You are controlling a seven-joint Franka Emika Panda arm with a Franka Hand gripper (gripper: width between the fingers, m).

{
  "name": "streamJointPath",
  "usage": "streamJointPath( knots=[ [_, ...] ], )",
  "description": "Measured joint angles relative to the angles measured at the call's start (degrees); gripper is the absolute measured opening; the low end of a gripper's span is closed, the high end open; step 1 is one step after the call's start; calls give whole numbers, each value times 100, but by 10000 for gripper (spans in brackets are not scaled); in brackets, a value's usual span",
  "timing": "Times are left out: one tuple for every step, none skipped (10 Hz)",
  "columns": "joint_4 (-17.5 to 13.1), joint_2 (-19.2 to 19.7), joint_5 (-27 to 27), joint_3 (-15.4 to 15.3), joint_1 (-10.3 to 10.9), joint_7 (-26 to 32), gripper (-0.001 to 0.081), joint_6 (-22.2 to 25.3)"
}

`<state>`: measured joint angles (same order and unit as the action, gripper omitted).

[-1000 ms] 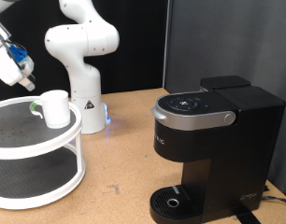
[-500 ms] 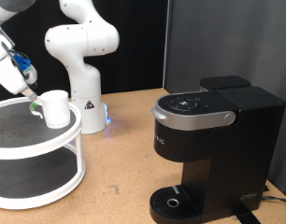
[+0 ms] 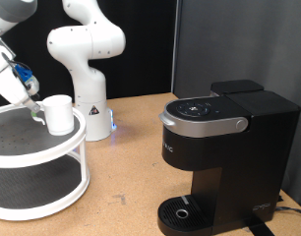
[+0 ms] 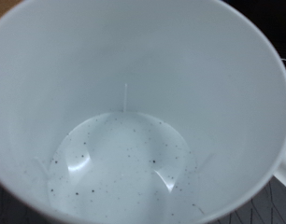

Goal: Make a cup of coffee with the keurig machine

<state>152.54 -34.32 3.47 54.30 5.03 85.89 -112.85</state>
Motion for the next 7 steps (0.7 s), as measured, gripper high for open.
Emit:
streamJointPath(
  knots=[
    [68,3,0,39,3,17,800,-108],
    [124,15,0,74,12,22,800,-211],
    [171,46,0,96,27,22,800,-302],
    [204,102,0,119,48,24,800,-362],
    [227,155,3,146,83,31,800,-415],
    [248,189,10,186,130,44,800,-473],
    [256,220,41,241,186,59,800,-499]
  ],
)
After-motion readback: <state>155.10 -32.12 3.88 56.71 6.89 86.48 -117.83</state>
